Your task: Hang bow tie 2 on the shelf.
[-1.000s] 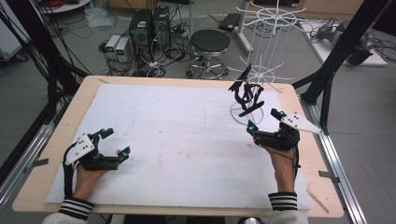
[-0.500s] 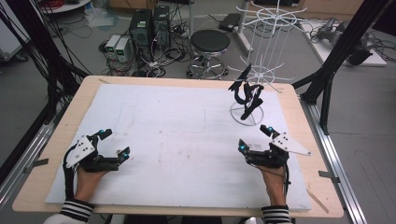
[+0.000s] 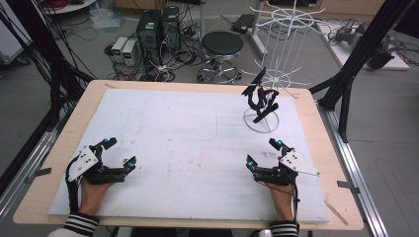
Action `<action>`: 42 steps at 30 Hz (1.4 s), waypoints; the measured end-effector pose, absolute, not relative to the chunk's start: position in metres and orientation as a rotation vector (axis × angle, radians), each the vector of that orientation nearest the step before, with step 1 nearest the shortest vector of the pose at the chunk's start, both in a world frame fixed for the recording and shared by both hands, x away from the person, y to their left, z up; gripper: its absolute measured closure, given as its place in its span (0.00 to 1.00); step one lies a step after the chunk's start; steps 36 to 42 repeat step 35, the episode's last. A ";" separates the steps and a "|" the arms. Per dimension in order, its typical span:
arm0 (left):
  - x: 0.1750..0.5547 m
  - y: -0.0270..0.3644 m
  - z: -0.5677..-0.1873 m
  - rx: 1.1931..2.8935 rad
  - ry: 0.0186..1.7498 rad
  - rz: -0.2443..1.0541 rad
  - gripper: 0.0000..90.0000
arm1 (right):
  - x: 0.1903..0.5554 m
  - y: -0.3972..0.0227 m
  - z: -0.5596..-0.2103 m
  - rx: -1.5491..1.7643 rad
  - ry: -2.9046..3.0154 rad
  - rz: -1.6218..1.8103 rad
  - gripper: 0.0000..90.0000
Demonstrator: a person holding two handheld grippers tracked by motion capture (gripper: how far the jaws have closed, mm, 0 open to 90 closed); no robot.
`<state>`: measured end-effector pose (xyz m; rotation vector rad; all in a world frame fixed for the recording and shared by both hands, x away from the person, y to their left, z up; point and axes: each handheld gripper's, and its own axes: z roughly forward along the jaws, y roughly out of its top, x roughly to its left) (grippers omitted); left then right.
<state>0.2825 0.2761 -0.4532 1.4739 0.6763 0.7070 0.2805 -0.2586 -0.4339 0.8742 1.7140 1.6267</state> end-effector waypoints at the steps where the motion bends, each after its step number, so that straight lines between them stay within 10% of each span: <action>1: 0.282 0.276 -0.453 1.470 0.676 0.709 0.02 | 0.281 -0.258 -0.434 0.863 1.712 1.621 0.01; 42: 0.281 0.278 -0.455 1.439 0.676 0.710 0.02 | 0.276 -0.258 -0.450 0.892 1.691 1.599 0.01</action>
